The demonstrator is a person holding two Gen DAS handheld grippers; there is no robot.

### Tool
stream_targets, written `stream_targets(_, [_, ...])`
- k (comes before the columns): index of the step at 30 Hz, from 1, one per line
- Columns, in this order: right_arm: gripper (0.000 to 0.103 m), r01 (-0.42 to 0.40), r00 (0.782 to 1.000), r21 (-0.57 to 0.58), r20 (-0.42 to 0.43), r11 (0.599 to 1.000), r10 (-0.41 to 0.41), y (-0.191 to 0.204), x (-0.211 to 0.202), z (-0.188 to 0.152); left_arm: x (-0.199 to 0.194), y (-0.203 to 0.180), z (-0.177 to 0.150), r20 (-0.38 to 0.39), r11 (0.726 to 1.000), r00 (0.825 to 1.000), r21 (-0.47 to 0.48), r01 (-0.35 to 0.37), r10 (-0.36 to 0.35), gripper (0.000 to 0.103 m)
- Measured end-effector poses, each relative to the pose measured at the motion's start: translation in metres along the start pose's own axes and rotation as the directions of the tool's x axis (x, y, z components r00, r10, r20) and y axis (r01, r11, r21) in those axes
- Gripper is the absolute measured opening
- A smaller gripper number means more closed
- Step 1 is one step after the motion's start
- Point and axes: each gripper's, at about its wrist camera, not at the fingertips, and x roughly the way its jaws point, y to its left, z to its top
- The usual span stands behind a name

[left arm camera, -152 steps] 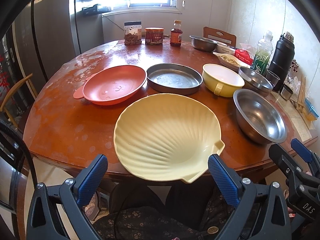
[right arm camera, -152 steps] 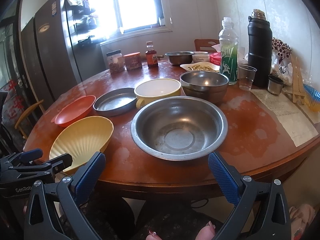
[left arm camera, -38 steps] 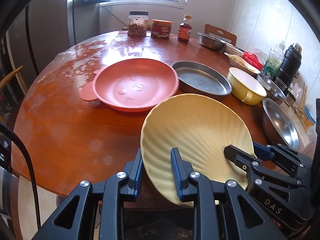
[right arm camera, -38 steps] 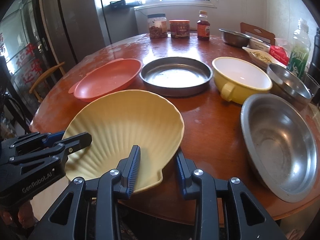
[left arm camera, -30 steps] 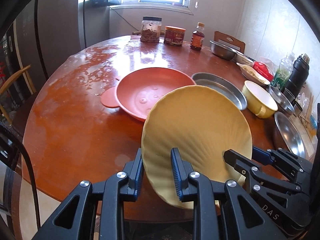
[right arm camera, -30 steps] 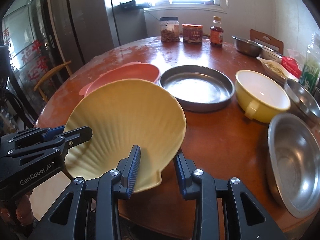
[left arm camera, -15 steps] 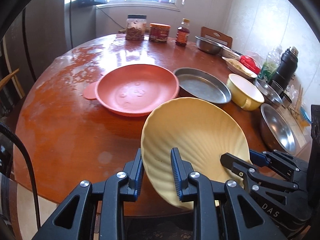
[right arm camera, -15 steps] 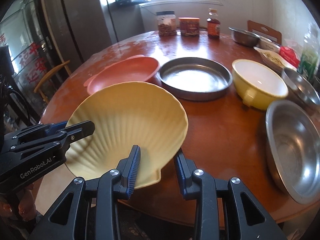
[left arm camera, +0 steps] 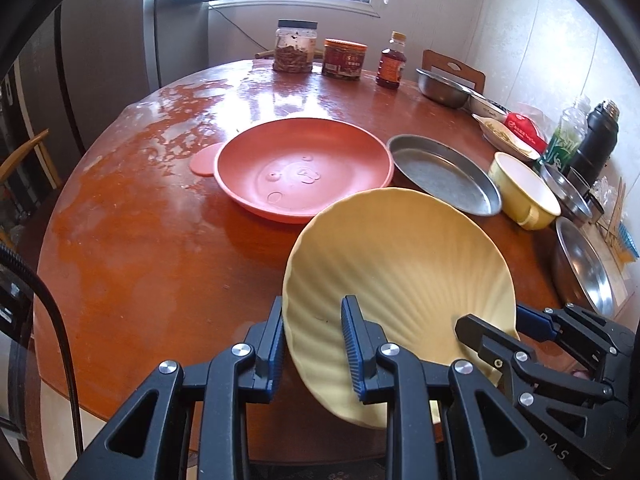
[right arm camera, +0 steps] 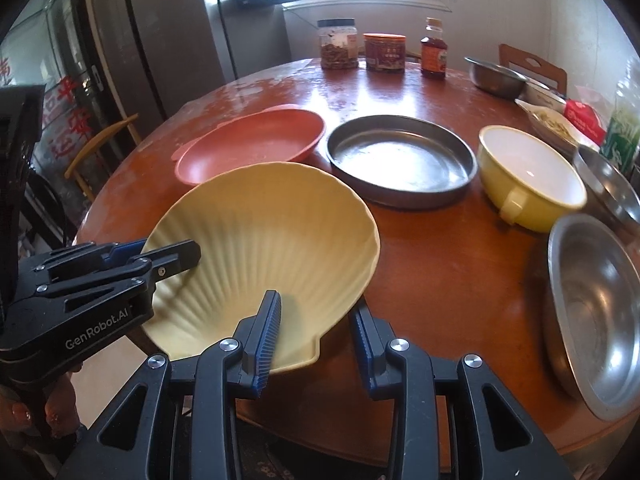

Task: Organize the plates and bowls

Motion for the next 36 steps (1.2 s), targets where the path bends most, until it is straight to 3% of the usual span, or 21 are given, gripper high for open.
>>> stream_targets(9, [0.037,-0.045,0.999,-0.054,-0.018,0.998,0.044,0.032,0.016,0.012,-0.005,0.032,0.007,0.02,0.998,0.998,-0.044,-0.05,0.051,0.027])
stream_targets(14, [0.037,-0.068,0.998,-0.058,-0.016,0.996,0.067,0.042,0.018,0.014,-0.007,0.043,0.006,0.017,0.997,0.999,-0.056,-0.045,0.046,0.027])
stream_targets(28, [0.038,-0.043,0.999,0.032,-0.013,0.999,0.044,0.024,0.011,0.008,-0.006,0.026,0.007,0.004,1.0,1.0,-0.019,0.007,-0.007,0.027])
stream_targets(36, [0.048,-0.084,0.996,0.071,-0.014,0.994,0.085,0.018,0.008,0.009,-0.001,0.025,0.008,-0.005,0.999,1.0,-0.042,0.026,-0.027,0.027])
